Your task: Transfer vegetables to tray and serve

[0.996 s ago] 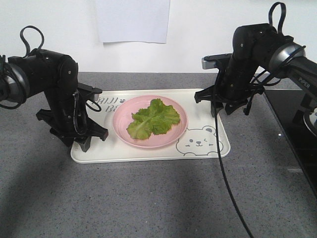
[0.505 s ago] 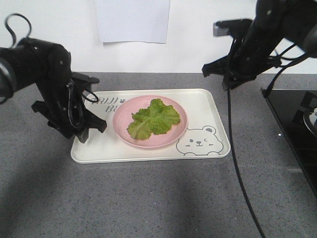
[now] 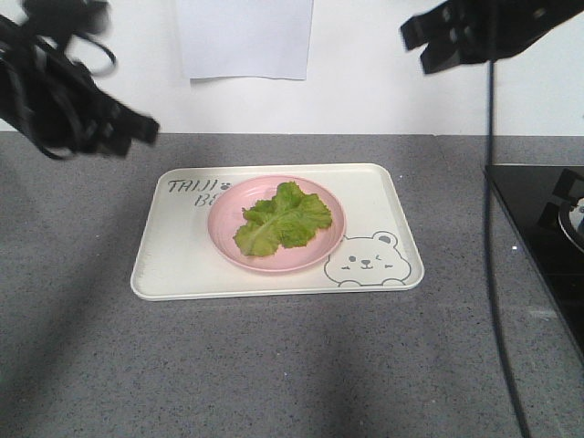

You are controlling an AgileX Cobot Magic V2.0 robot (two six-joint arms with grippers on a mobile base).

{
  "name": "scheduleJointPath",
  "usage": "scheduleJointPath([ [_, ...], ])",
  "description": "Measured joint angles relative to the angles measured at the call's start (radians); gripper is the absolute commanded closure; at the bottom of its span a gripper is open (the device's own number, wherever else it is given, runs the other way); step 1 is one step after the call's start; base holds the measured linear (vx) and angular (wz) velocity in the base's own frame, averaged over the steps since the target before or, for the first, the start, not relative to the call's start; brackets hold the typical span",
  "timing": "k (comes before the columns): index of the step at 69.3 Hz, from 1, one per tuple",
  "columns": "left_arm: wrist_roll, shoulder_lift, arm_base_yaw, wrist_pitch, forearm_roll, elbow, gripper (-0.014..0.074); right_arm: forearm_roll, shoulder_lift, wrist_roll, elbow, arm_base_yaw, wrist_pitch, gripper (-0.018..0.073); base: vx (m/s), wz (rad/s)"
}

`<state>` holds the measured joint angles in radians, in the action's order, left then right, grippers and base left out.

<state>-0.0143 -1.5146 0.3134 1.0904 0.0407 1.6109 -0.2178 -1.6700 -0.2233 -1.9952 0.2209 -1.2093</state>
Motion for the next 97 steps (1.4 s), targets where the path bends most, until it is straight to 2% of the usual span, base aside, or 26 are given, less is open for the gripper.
scheduleJointPath([
  [10, 0.014, 0.217, 0.000, -0.155, 0.062, -0.103, 0.0583, -0.043, 0.121, -0.072, 0.026, 0.000, 0.030, 0.0565, 0.00, 0.00],
  [18, 0.027, 0.410, 0.000, -0.319, 0.072, -0.282, 0.0583, -0.102, 0.270, -0.145, 0.200, 0.000, 0.147, 0.0565, 0.00, 0.00],
  [30, 0.045, 0.670, 0.000, -0.472, 0.073, -0.615, 0.0583, -0.147, 0.577, -0.258, 0.722, 0.000, 0.407, 0.0565, 0.00, 0.00],
  [41, 0.050, 0.872, 0.000, -0.591, 0.074, -0.923, 0.0583, -0.148, 0.868, -0.283, 1.221, 0.000, 0.657, 0.0565, 0.00, 0.00],
  [53, 0.050, 0.982, 0.000, -0.708, 0.076, -1.159, 0.0583, -0.154, 1.098, -0.264, 1.561, 0.000, 0.796, 0.0565, 0.00, 0.00],
  [61, 0.049, 0.995, 0.000, -0.760, 0.076, -1.217, 0.0583, -0.155, 1.179, -0.256, 1.653, 0.000, 0.857, 0.0565, 0.00, 0.00],
  [74, 0.049, 0.996, 0.000, -0.813, 0.077, -1.225, 0.0583, -0.163, 1.207, -0.253, 1.668, 0.000, 0.889, 0.0565, 0.00, 0.00],
  [97, 0.049, 0.996, 0.000, -0.815, 0.077, -1.226, 0.0583, -0.166, 1.207, -0.253, 1.670, 0.000, 0.889, 0.0565, 0.00, 0.00],
])
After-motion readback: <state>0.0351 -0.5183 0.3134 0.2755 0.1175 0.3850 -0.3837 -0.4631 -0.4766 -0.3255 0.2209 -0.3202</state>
